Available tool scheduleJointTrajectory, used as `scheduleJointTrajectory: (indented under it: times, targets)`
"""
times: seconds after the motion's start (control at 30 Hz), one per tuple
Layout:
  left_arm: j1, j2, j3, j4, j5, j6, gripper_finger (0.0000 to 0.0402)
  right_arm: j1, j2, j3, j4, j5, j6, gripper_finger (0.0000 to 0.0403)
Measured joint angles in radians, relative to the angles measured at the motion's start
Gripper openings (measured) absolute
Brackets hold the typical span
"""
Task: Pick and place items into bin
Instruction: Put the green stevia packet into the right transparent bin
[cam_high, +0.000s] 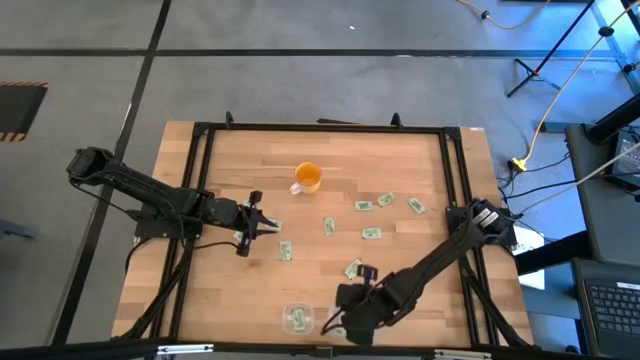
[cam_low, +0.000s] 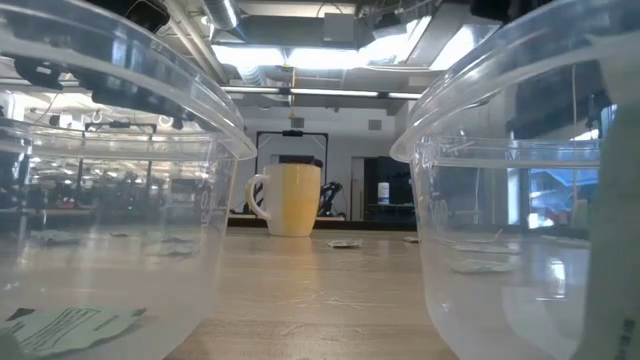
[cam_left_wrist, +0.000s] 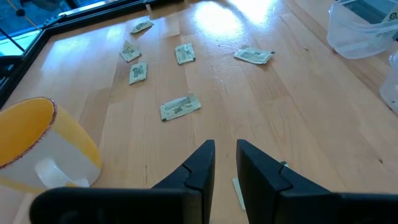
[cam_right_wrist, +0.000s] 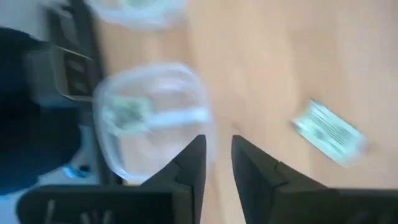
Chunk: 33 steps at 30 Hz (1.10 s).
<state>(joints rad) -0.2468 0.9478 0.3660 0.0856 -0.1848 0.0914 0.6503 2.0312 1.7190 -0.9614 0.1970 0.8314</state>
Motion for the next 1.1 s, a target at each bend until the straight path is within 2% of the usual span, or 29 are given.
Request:
scheduleJointTrajectory:
  times: [0.23,0.4,0.57,0.7,0.93,1.1]
  targets:
    - [0.0,0.0,0.0,-0.005,0.0,0.0,0.0061,-0.075,0.0,0.02,-0.285,0.012,0.079,0.008]
    - [0.0,0.0,0.0,-0.007,0.0,0.0,0.0061,-0.15,0.001,-0.028,-0.285,0.009,0.077,0.008]
    - [0.0,0.0,0.0,-0.008,0.002,0.0,0.0061,-0.213,-0.006,-0.114,-0.244,-0.072,0.025,0.008]
    - [0.0,0.0,0.0,-0.012,0.002,0.0,0.0061,-0.252,-0.071,-0.217,-0.151,-0.092,0.021,0.0072]
    - [0.0,0.0,0.0,-0.021,0.003,0.0,0.0061,-0.288,-0.199,-0.441,0.262,-0.095,-0.029,0.0065]
    - [0.0,0.0,0.0,-0.032,0.003,0.0,0.0061,-0.292,-0.2,-0.541,0.313,-0.094,-0.028,0.0065]
